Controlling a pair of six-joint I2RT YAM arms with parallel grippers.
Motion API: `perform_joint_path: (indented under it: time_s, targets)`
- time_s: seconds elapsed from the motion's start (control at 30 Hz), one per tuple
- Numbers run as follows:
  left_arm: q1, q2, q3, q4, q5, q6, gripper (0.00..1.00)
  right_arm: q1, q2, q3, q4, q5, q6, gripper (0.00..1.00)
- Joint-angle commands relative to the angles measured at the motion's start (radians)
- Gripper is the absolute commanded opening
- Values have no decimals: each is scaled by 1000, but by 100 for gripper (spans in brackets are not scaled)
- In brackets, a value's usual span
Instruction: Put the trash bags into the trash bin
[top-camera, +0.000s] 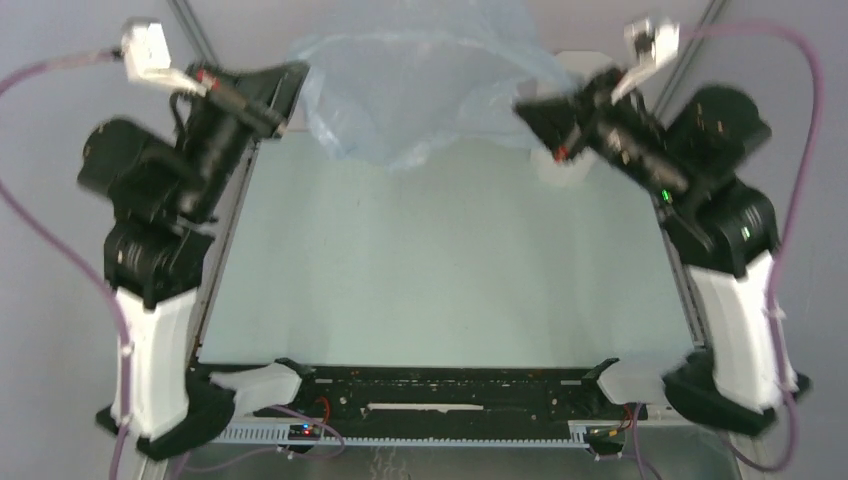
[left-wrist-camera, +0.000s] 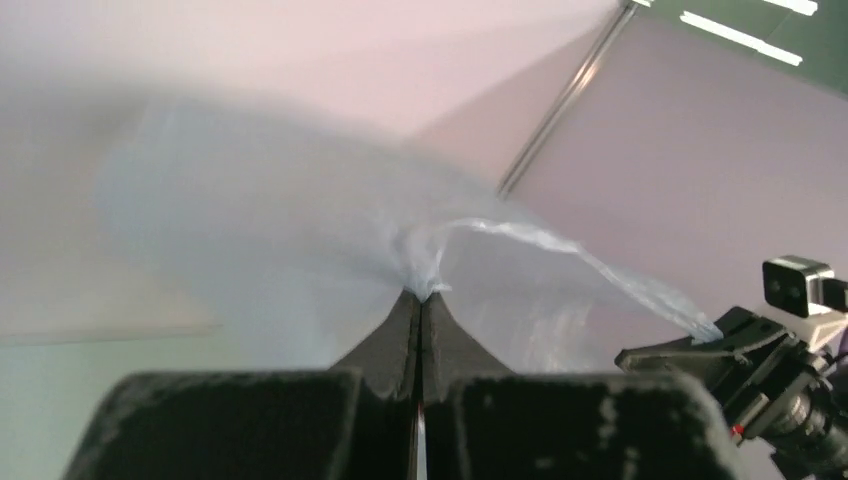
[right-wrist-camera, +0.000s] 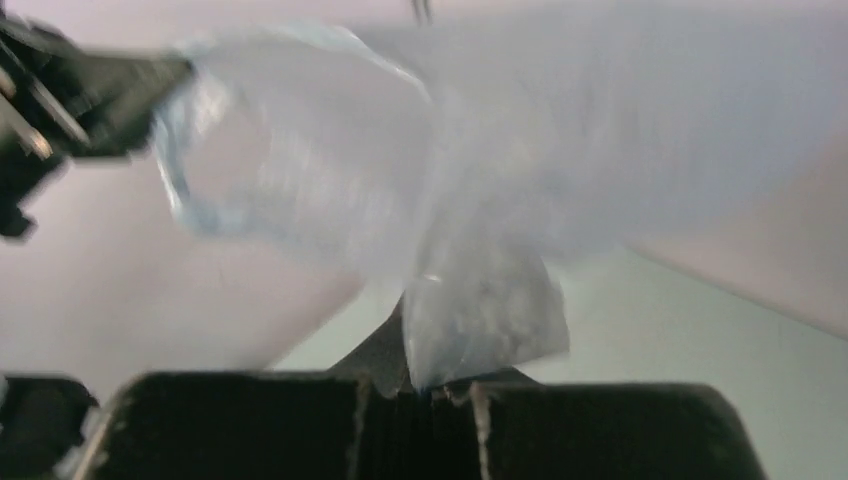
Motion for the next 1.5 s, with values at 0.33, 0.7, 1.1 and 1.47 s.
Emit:
perform_joint_path:
  time_s: [0.33, 0.7, 1.1, 1.47]
  targets:
    - [-132, -521, -1568, 175, 17, -339, 0, 70, -362, -1418, 174, -62, 106, 0]
    - [-107, -273, -814, -127, -86, -48, 0, -8, -200, -885, -24, -161, 41, 0]
    - [-89, -252, -701, -348, -45, 3, 14, -58, -222, -838, -7, -252, 133, 0]
    - [-91, -378, -917, -310, -55, -157, 91, 2, -229, -943, 187, -136, 332, 0]
